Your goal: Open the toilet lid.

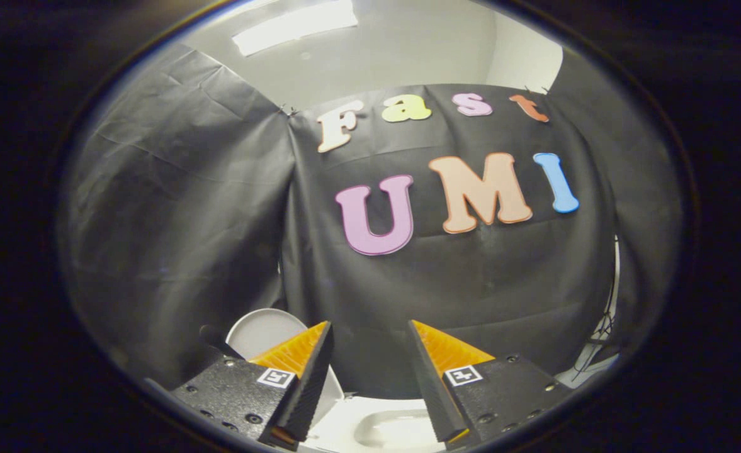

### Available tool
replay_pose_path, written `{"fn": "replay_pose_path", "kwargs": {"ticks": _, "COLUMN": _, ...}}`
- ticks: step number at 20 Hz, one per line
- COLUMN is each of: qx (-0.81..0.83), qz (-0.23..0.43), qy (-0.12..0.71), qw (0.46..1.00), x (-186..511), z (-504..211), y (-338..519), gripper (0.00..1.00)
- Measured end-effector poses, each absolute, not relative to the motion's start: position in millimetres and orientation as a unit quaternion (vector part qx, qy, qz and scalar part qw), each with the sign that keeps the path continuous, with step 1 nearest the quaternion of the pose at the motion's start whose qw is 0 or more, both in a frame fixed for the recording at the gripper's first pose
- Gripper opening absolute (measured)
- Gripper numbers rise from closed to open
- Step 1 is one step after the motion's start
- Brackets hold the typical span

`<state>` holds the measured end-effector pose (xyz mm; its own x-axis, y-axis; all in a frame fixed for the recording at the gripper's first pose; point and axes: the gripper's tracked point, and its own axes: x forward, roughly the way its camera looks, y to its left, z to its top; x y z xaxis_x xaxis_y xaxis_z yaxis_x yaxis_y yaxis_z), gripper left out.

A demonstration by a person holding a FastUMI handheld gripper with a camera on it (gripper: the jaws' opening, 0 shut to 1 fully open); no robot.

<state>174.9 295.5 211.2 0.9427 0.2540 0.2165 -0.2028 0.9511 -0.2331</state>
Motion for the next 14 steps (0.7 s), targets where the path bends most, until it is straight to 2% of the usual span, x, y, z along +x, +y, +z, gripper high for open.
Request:
{"fn": "replay_pose_path", "kwargs": {"ticks": 5, "qx": -0.064, "qz": 0.096, "qy": -0.128, "qw": 0.985, "x": 161.8, "z": 211.1, "y": 234.4, "gripper": 0.7}}
{"fn": "replay_pose_path", "kwargs": {"ticks": 14, "qx": -0.056, "qz": 0.005, "qy": -0.14, "qw": 0.989, "x": 120.3, "z": 203.9, "y": 127.0, "gripper": 0.72}}
